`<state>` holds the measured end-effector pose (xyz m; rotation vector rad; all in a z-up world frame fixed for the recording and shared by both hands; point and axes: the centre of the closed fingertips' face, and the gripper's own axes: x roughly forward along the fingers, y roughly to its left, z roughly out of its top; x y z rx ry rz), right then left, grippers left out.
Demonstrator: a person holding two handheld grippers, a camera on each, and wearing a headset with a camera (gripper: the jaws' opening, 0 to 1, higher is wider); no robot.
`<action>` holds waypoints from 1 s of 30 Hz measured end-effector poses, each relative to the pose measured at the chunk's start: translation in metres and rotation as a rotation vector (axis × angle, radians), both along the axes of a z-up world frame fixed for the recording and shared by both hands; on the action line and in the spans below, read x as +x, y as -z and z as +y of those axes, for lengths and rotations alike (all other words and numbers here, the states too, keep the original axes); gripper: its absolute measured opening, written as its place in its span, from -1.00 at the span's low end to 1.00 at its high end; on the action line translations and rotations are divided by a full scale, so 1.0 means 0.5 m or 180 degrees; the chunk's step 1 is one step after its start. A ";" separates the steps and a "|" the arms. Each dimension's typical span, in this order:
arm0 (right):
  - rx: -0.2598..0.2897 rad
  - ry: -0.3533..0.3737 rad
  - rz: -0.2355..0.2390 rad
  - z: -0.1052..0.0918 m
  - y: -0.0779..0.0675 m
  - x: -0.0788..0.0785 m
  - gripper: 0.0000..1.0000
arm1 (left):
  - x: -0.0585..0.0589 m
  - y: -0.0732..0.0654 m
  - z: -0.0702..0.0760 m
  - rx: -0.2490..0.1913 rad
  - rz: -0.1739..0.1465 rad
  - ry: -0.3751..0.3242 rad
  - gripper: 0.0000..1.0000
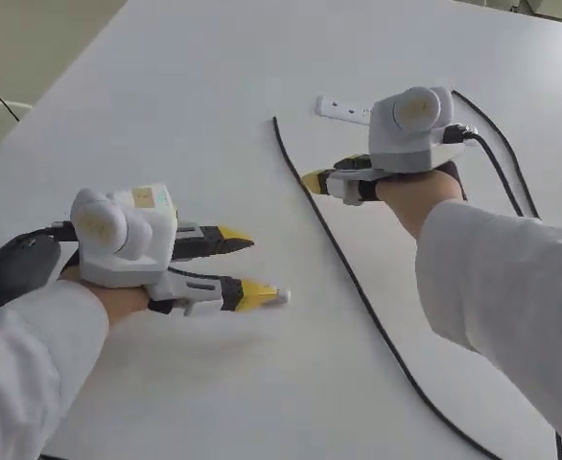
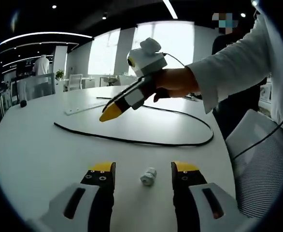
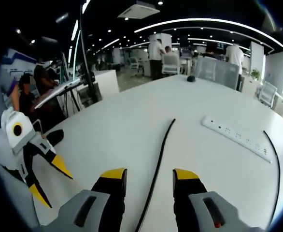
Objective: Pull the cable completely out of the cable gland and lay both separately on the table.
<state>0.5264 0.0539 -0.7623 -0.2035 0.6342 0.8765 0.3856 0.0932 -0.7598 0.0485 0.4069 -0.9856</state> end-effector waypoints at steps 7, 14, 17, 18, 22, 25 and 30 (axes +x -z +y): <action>0.0084 0.0040 -0.0006 -0.035 -0.013 -0.075 -0.19 | -0.019 -0.028 0.007 -0.0022 -0.0036 -0.0070 0.01; 0.0184 0.0027 -0.0086 -0.061 -0.048 -0.160 -0.03 | -0.046 -0.049 0.016 -0.0010 -0.0039 -0.0119 0.09; 0.0223 0.0040 -0.0135 -0.075 -0.069 -0.200 0.06 | -0.062 -0.059 0.020 0.0038 -0.0091 -0.0147 0.09; 0.0249 0.0044 -0.0152 -0.078 -0.077 -0.210 0.09 | -0.068 -0.063 0.022 0.0047 -0.0090 -0.0158 0.11; 0.0298 0.0043 -0.0208 -0.097 -0.096 -0.256 0.17 | -0.090 -0.078 0.030 0.0039 -0.0089 -0.0223 0.18; 0.0300 0.0050 -0.0252 -0.111 -0.105 -0.293 0.24 | -0.104 -0.090 0.037 -0.0011 -0.0055 -0.0307 0.24; 0.0250 0.0072 -0.0267 -0.145 -0.103 -0.351 0.34 | -0.130 -0.104 0.056 0.0039 -0.0087 -0.0433 0.24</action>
